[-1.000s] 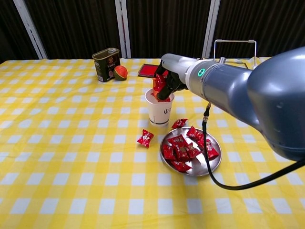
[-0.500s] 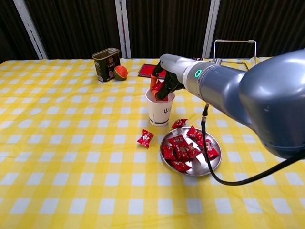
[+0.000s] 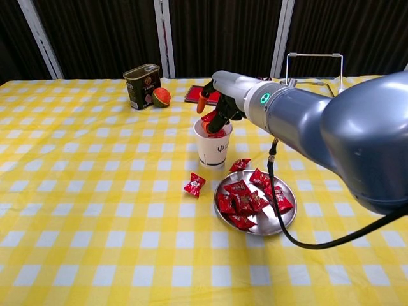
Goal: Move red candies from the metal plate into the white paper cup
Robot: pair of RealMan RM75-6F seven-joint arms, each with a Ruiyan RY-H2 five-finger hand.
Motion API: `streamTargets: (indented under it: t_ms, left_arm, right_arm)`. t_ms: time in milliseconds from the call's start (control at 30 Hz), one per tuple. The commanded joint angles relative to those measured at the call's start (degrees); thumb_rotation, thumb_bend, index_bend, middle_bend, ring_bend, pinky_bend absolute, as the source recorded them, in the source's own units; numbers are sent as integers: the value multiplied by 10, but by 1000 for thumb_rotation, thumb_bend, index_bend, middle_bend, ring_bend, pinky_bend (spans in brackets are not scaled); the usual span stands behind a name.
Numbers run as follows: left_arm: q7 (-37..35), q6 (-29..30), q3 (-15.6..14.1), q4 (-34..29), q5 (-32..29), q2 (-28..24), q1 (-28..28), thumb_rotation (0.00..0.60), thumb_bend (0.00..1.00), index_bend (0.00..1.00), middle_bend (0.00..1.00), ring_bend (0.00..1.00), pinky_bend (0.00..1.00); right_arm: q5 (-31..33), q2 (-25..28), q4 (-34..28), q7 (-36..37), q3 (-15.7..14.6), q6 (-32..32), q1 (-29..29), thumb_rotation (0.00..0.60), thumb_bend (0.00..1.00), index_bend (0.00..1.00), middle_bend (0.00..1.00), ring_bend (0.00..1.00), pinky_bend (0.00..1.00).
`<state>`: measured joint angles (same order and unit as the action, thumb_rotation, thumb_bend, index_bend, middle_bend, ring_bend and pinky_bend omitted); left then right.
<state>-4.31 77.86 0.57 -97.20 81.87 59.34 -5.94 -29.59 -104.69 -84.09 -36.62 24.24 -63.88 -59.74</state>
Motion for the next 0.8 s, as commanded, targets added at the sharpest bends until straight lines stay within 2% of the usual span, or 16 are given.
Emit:
streamTargets:
  t_ms: [33,267,567,800]
  left_arm:
    - [0,0,0,0,0,0,0,600,19,0,0,0,0]
    - [0,0,0,0,0,0,0,600,19,0,0,0,0]
    - [-1,0,1,1,-1,0,0,600,19,0,0,0,0]
    - [-2,-1,1,1,-2,0,0,600,19,0,0,0,0]
  right_arm:
    - [-2,1,-3,2,0,-1,1,600,460,316,833,853,1000]
    - [-12,-2,-1,12,-1,-4,3,600,399,285,795,814,1000]
    - [-31,-15,15,31,0,-3,2,600,372,270,733,758,991]
    - [-57,-12,3,43,-1,-12,8,600,371,270,732,757,990]
